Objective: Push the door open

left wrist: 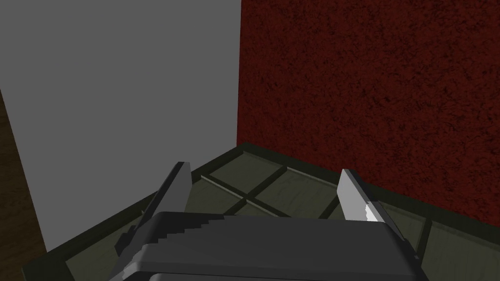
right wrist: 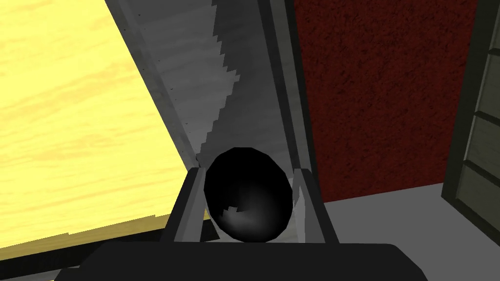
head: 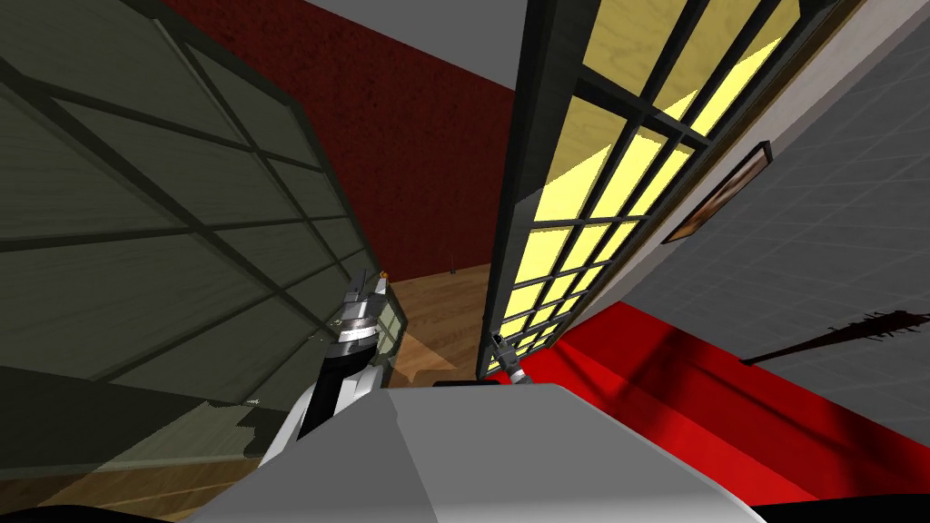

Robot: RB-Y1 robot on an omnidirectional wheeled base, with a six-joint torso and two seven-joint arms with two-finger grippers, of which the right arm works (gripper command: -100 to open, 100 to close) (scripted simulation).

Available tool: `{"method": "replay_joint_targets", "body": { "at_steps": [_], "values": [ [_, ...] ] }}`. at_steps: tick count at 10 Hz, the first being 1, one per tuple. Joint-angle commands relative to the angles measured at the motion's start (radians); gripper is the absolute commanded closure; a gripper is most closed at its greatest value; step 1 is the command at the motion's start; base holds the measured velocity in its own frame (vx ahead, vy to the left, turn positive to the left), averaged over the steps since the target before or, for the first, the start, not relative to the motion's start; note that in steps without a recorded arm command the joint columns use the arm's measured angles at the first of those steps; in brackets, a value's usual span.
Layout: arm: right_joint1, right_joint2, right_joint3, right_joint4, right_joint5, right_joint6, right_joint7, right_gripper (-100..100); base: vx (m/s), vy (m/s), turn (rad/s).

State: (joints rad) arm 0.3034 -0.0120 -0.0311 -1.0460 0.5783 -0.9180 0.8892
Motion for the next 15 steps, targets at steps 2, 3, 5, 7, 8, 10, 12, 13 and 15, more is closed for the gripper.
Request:
{"method": "replay_joint_targets", "body": {
  "at_steps": [2,3,5,7,8,10,12,13,15],
  "values": [
    [-0.01,-0.016,-0.012,-0.007,-0.053,-0.001,-0.078,100,0.033,0.02,0.086],
    [-0.01,-0.016,-0.012,-0.007,-0.053,-0.001,-0.088,100,0.024,0.017,0.033],
    [-0.012,-0.023,-0.013,-0.005,-0.096,0.0,-0.152,100,0.028,0.016,0.07],
    [-0.013,-0.027,-0.014,-0.004,-0.118,0.001,-0.196,100,0.028,0.014,0.045],
    [-0.014,-0.031,-0.015,-0.003,-0.142,0.001,-0.218,100,0.039,0.004,0.104],
    [-0.015,-0.034,-0.016,-0.002,-0.167,0.001,-0.273,100,0.031,0.01,0.053],
    [-0.016,-0.038,-0.018,-0.001,-0.192,0.002,-0.312,100,0.039,0.019,0.061],
    [-0.017,-0.041,-0.019,0.0,-0.217,0.002,-0.351,100,0.034,0.007,0.064],
    [-0.019,-0.044,-0.02,0.001,-0.243,0.003,-0.392,100,0.052,-0.014,0.046]
  ]
}}
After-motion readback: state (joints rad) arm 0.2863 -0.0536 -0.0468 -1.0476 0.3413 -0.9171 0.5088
